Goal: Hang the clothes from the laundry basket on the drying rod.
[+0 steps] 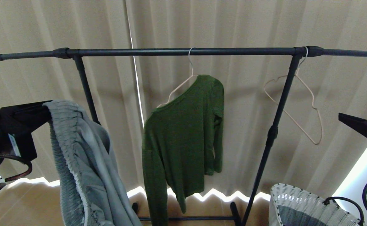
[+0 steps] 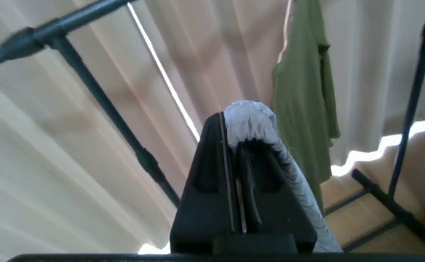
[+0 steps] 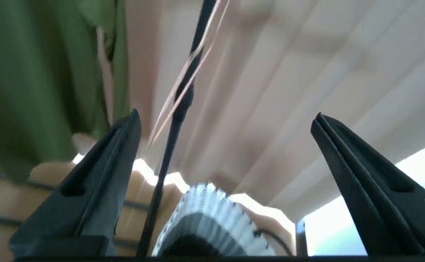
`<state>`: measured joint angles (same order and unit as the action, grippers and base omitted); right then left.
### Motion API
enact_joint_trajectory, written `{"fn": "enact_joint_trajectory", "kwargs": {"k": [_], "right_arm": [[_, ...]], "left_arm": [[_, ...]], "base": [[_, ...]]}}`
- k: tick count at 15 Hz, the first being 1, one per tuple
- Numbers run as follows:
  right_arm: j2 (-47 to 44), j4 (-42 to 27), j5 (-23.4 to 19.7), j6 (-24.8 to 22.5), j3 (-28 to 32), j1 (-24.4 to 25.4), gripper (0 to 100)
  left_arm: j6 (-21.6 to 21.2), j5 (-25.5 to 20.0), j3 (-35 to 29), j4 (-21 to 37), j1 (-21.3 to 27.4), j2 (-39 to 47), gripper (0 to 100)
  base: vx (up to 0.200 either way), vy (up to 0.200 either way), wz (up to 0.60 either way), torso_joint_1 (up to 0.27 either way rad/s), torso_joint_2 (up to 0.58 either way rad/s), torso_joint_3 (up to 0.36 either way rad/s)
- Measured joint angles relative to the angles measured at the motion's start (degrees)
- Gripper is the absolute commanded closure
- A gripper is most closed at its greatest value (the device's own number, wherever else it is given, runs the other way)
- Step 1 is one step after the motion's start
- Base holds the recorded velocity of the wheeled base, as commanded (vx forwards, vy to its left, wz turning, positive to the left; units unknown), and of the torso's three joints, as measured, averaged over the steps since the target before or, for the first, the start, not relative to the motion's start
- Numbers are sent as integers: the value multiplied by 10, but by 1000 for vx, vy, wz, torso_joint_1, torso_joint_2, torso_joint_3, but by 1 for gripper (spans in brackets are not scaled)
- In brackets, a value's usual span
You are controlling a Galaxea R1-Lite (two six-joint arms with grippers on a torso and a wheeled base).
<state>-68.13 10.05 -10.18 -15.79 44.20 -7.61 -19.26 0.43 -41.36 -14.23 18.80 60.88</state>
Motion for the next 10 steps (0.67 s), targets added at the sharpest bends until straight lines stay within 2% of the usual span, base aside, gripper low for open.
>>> {"fn": "enact_joint_trajectory", "kwargs": {"k": [2, 5, 8, 10], "right_arm": [[-4, -36, 0, 0, 19, 5, 0], [-23, -116, 0, 1, 75, 19, 0], [-68, -163, 28, 3, 135, 48, 0], [-99, -165, 60, 30, 154, 57, 0]], "left_arm": [[-8, 0, 31, -22, 1, -10, 100], [-15, 0, 85, -104, 2, -23, 100], [-15, 1, 109, -110, 2, -35, 100], [-13, 1, 115, -109, 2, -40, 100]], "base": [[0, 0, 0, 0, 0, 0], [0, 0, 0, 0, 0, 0], [0, 0, 0, 0, 0, 0], [0, 0, 0, 0, 0, 0]]}}
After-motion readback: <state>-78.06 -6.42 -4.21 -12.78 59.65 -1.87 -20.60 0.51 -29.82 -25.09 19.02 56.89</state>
